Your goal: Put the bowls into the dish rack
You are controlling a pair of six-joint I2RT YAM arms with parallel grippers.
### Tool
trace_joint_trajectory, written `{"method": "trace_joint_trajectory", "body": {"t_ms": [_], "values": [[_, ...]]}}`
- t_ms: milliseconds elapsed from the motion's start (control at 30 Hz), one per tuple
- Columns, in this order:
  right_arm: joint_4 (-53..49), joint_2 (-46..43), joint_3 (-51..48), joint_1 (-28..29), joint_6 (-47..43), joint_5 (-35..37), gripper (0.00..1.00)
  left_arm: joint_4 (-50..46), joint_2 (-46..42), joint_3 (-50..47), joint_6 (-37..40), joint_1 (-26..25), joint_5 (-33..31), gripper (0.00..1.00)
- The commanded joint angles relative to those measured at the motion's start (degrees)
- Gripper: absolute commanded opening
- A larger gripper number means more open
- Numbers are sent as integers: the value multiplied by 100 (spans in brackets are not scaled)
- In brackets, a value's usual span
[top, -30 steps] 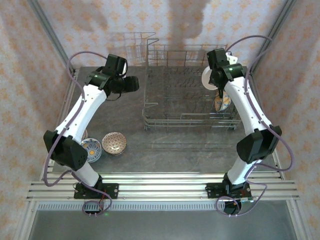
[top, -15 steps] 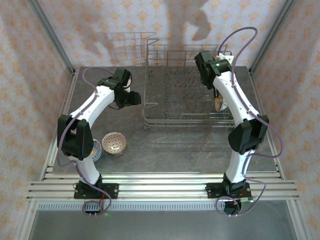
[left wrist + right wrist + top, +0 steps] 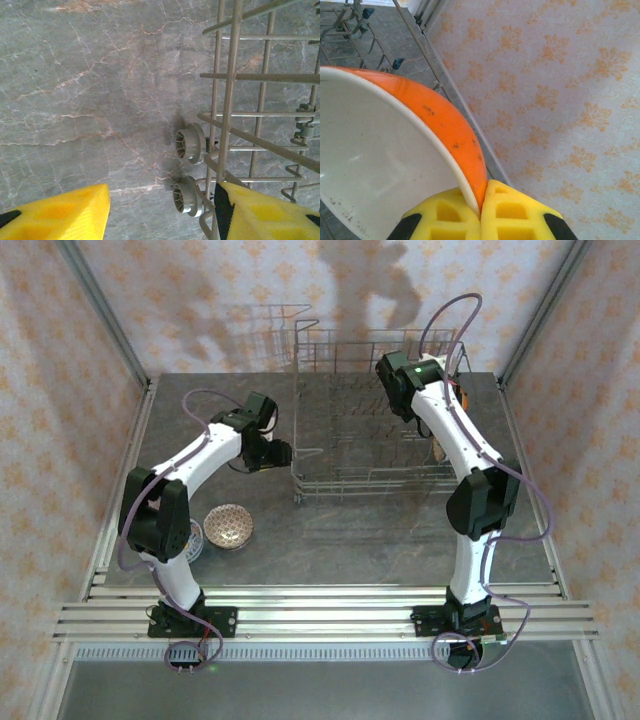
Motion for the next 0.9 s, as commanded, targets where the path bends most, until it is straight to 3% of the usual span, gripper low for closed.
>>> {"method": "trace_joint_trajectory", "body": {"t_ms": [0,333,533,700,867], "values": [[-215,15,15,-14,-69,621,0,290,-111,-158,-242,-372,352,59],[-173,57,-350,-226,-320,1118,0,664,-495,-612,-649,-737,271,59],[-93,292,-393,-258,-498,1205,0,378,-1011,-606,-401,-702,-478,61],[-632,782,-49,-232,-195,1492,0,152,-1194,-367,-144,-452,-811,61],[-1263,1203,274,-200,351,1778,0,644,-1316,-600,-150,19,-423,62]]}}
